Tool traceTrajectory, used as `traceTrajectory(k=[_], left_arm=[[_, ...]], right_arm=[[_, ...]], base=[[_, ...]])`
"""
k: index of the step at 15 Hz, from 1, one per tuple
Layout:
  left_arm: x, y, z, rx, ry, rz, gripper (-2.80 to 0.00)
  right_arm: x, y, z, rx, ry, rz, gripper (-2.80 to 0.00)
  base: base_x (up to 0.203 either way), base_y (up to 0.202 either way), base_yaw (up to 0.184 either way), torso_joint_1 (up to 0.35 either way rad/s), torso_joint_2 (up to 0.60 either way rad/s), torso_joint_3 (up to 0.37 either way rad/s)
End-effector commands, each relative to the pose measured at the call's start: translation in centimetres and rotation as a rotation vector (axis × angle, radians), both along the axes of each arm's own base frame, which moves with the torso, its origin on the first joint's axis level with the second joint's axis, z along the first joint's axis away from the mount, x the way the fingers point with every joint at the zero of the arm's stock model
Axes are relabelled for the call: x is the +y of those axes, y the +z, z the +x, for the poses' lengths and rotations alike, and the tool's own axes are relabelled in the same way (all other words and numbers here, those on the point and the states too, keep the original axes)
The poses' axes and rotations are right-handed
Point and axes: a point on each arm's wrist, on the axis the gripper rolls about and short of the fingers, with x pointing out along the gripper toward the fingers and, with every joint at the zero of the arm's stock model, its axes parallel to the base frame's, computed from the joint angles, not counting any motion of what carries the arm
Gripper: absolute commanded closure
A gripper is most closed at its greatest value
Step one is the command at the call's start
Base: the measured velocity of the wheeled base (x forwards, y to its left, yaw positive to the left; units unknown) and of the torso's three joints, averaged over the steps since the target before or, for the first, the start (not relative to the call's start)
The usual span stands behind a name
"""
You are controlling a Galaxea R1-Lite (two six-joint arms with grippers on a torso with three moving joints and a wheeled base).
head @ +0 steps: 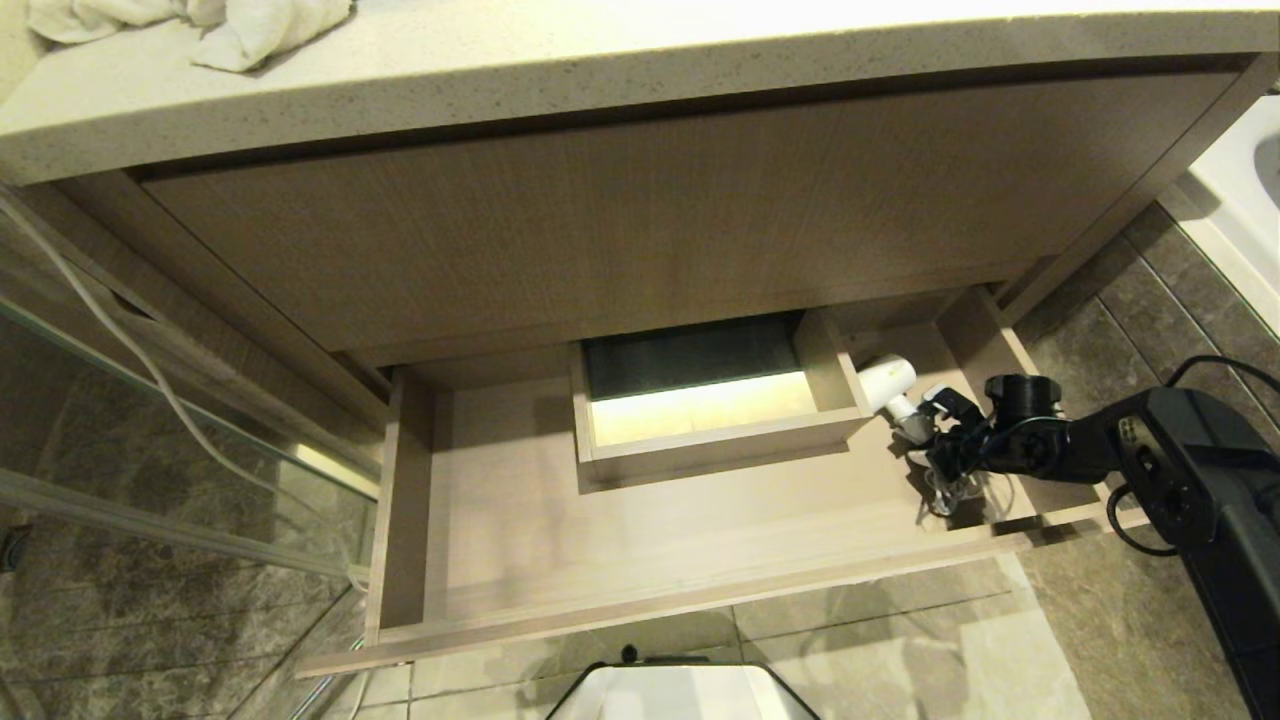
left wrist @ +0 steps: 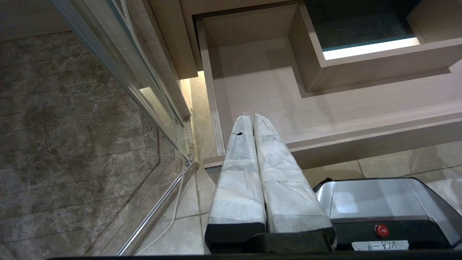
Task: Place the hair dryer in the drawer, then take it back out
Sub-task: Take the hairdryer out
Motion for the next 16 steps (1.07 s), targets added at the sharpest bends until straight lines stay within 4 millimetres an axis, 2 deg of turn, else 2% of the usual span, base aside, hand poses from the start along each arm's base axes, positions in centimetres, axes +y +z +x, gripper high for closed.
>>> traceTrajectory(k=[1,2,4,6,10,16], left_arm=[[0.0,0.0,0.0,0.001,0.001,0.0,0.0],[0.0,0.0,0.0,0.0,0.0,0.0,0.0],[0.0,0.0,0.0,0.0,0.0,0.0,0.0],[0.0,0.0,0.0,0.0,0.0,0.0,0.0],[0.0,0.0,0.0,0.0,0.0,0.0,0.0],[0.0,0.0,0.0,-0.001,0.0,0.0,0.0]], right_arm=[[-0.4,2.1,-0.1,-0.03,0.0,-0.009,0.0],[-0.9,3.4,-0.3,-0.039,-0.009,-0.013,0.0],[-1.4,3.9,-0.6,-0.034,-0.016,-0.013,0.0],[-2.2,6.4,-1.2,-0.063,-0.031,-0.02,0.0],[-3.5,9.7,-2.5,-0.099,-0.049,-0.049,0.0],[-3.0,13.0,-4.5,-0.107,-0.049,-0.057,0.0]], base=[[0.0,0.0,0.0,0.0,0.0,0.0],[0.0,0.0,0.0,0.0,0.0,0.0],[0.0,0.0,0.0,0.0,0.0,0.0],[0.0,0.0,0.0,0.0,0.0,0.0],[0.0,0.0,0.0,0.0,0.0,0.0],[0.0,0.0,0.0,0.0,0.0,0.0]])
